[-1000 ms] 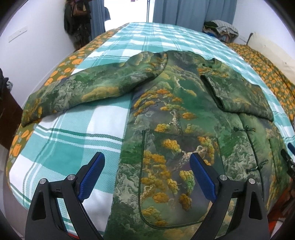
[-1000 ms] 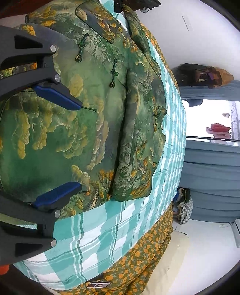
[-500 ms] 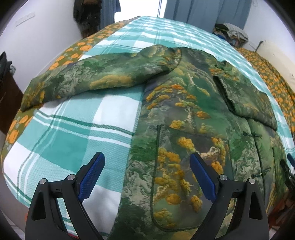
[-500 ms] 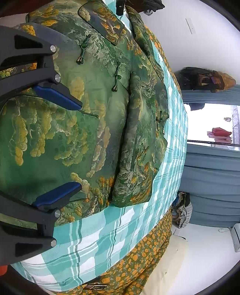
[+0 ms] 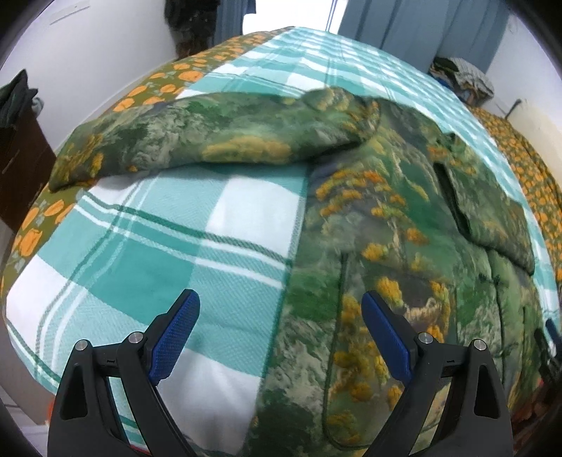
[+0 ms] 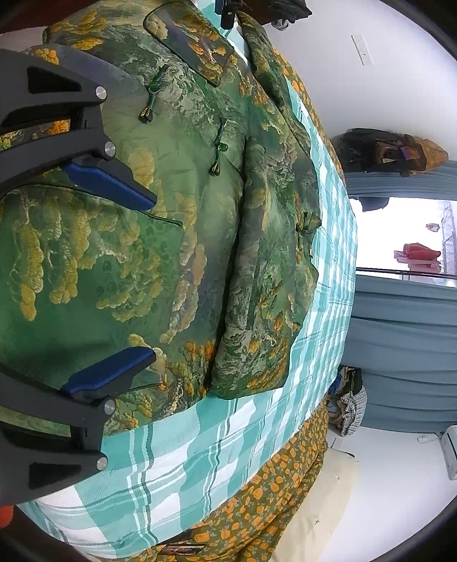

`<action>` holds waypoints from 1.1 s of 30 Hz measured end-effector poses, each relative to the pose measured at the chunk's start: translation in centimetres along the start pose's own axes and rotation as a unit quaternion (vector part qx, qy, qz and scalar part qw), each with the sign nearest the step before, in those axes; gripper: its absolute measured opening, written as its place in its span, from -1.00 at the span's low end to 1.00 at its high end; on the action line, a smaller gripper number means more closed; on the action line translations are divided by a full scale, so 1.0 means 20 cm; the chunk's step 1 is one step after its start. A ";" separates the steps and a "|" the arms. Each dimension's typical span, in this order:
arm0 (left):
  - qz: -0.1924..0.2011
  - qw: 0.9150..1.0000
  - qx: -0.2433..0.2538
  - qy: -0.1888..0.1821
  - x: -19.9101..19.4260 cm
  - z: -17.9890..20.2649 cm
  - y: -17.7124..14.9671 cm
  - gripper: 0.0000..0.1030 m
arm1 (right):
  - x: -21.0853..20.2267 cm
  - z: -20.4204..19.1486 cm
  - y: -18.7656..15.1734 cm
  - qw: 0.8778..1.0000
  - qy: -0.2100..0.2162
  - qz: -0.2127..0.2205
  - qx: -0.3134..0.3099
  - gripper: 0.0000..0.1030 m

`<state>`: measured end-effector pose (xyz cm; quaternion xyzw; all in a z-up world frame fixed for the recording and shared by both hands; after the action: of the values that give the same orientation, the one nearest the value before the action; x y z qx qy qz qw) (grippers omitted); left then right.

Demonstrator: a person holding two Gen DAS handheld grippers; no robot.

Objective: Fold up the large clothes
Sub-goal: 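Grasp the spread sleeve cuff with the left tool and lift it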

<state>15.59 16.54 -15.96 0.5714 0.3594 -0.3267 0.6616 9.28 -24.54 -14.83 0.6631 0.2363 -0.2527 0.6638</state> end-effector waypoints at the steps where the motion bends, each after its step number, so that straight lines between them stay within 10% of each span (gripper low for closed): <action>1: 0.004 1.000 -0.007 0.000 0.00 -0.02 0.02 0.82 | -0.01 0.00 0.00 1.000 0.000 0.004 -0.001 0.59; 10: 0.035 0.980 -0.194 -0.033 0.12 -0.58 0.25 0.84 | 0.01 0.03 0.02 1.000 -0.014 0.006 0.004 0.59; 18: 0.060 0.917 -0.393 -0.047 0.42 -1.05 0.35 0.80 | 0.05 0.01 0.00 1.000 -0.024 -0.004 -0.010 0.59; 21: 0.099 0.900 -0.422 -0.048 0.41 -1.12 0.37 0.09 | 0.07 0.00 -0.01 1.000 -0.025 -0.009 -0.015 0.59; 23: 0.098 0.907 -0.407 -0.043 0.40 -1.14 0.40 -0.69 | 0.07 0.00 -0.01 1.000 -0.023 -0.011 -0.014 0.59; 27: 0.111 0.933 -0.341 -0.013 0.26 -1.06 0.52 -0.81 | 0.07 0.01 0.00 1.000 -0.016 -0.011 -0.006 0.59; 30: 0.142 0.964 -0.223 0.038 0.05 -0.84 0.75 -0.81 | 0.05 0.02 0.02 1.000 -0.008 -0.005 0.002 0.59; 33: 0.180 0.977 -0.101 0.059 -0.15 -0.53 0.94 -0.81 | 0.03 0.03 0.03 1.000 0.000 0.002 0.011 0.59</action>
<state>28.84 29.62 -4.60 0.5753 0.3200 -0.1304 0.7414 10.12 -25.16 -14.85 0.6708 0.2324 -0.2544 0.6568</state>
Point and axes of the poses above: each gripper's, at about its wrist camera, not at the fingertips, and x roughly the way its jaws point, z to its right, y to its top, the point moved 5 cm from there along x, roughly the way its jaws point, and after that the axes turned 7 degrees about x, right-handed, at the moved point
